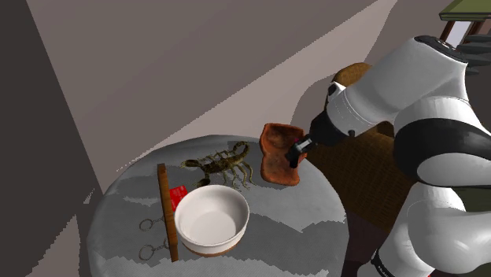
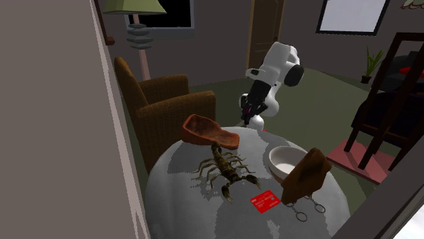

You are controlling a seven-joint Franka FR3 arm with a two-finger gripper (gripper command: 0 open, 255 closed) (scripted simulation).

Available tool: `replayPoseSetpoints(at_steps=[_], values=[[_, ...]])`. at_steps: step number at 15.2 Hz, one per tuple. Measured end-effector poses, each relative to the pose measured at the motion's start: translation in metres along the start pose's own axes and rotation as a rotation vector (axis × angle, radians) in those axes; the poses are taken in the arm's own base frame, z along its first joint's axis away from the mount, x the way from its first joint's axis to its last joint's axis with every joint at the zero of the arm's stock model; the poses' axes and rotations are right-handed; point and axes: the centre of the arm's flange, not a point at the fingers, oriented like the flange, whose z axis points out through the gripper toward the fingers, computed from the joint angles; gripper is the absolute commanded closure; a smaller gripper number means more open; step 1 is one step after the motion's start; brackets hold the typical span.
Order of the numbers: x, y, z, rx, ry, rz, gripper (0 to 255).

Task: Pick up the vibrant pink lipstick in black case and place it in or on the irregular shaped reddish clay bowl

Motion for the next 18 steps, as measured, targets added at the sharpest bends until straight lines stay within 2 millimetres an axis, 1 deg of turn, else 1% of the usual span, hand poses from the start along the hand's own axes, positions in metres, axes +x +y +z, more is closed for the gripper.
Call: replayPoseSetpoints(at_steps=[6, 11, 12, 13, 17, 18], values=[[0.020, 0.001, -0.026, 0.000, 0.000, 0.000, 255], [0.032, 0.001, -0.046, 0.000, 0.000, 0.000, 255], [0.037, 0.005, -0.043, 0.000, 0.000, 0.000, 255], [0.041, 0.011, -0.037, 0.000, -0.001, 0.000, 255], [0.073, 0.045, -0.020, 0.000, -0.001, 0.001, 255], [0.078, 0.050, -0.014, 0.000, -0.001, 0.001, 255]])
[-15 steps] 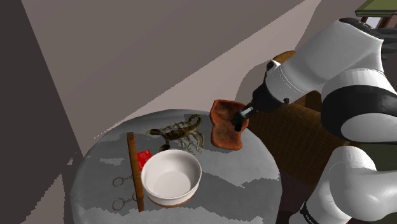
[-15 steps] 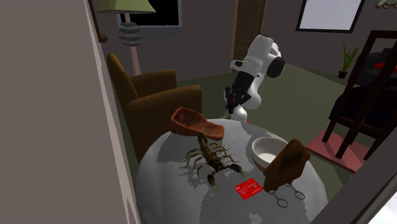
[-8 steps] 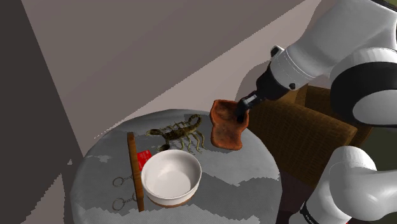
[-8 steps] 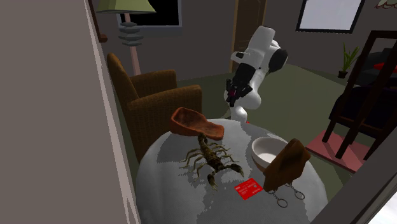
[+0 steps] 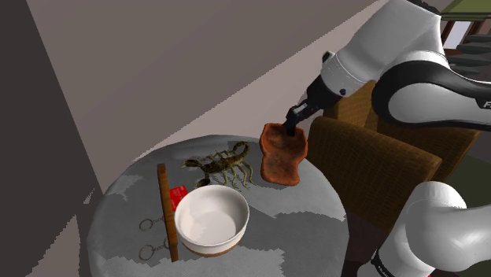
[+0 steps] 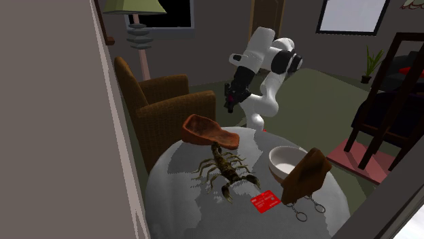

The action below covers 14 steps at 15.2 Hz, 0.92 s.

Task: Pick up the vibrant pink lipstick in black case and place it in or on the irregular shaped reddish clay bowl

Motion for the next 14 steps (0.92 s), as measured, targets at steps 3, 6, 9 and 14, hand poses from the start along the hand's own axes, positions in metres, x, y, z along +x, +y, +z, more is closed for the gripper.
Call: replayPoseSetpoints(at_steps=[3, 6, 9, 14], values=[[0.024, 0.029, 0.023, 0.000, -0.001, 0.000, 255], [0.041, 0.050, 0.038, 0.000, 0.000, 0.000, 255], [0.038, 0.055, 0.054, -0.001, 0.000, 0.000, 255], [0.024, 0.055, 0.075, -0.001, 0.000, -0.001, 255]])
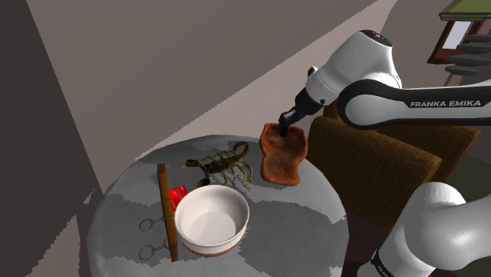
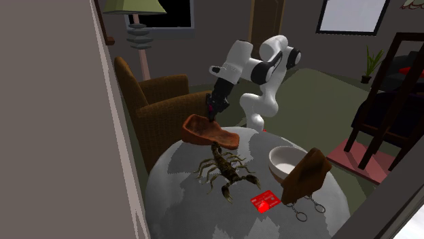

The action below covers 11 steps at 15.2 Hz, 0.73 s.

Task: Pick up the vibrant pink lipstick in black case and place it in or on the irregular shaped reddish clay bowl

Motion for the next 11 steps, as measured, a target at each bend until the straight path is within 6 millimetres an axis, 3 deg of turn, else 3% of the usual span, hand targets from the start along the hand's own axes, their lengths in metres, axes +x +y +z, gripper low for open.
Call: replayPoseSetpoints(at_steps=[3, 9, 10, 11], values=[[-0.008, 0.000, 0.012, 0.000, 0.000, 0.000, 255], [-0.011, 0.000, 0.015, 0.000, 0.000, 0.000, 255], [-0.011, 0.000, 0.015, 0.000, 0.000, 0.000, 0], [-0.011, 0.000, 0.015, 0.000, 0.000, 0.000, 0]])
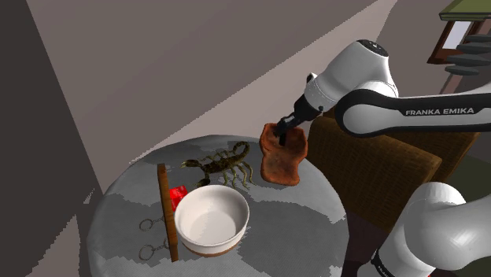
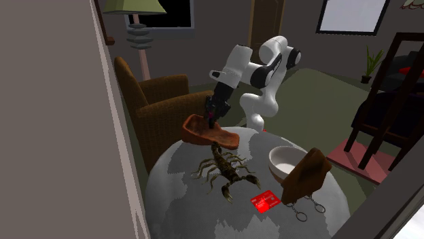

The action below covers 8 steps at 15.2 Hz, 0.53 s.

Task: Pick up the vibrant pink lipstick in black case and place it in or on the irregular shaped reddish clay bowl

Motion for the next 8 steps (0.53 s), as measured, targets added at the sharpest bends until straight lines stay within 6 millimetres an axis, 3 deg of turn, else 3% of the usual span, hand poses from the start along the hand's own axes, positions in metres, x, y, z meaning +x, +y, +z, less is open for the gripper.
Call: replayPoseSetpoints(at_steps=[5, 8], values=[[0.000, 0.000, 0.000, 0.000, 0.000, 0.000, 0], [0.000, 0.000, -0.027, 0.000, 0.002, 0.000, 0]])
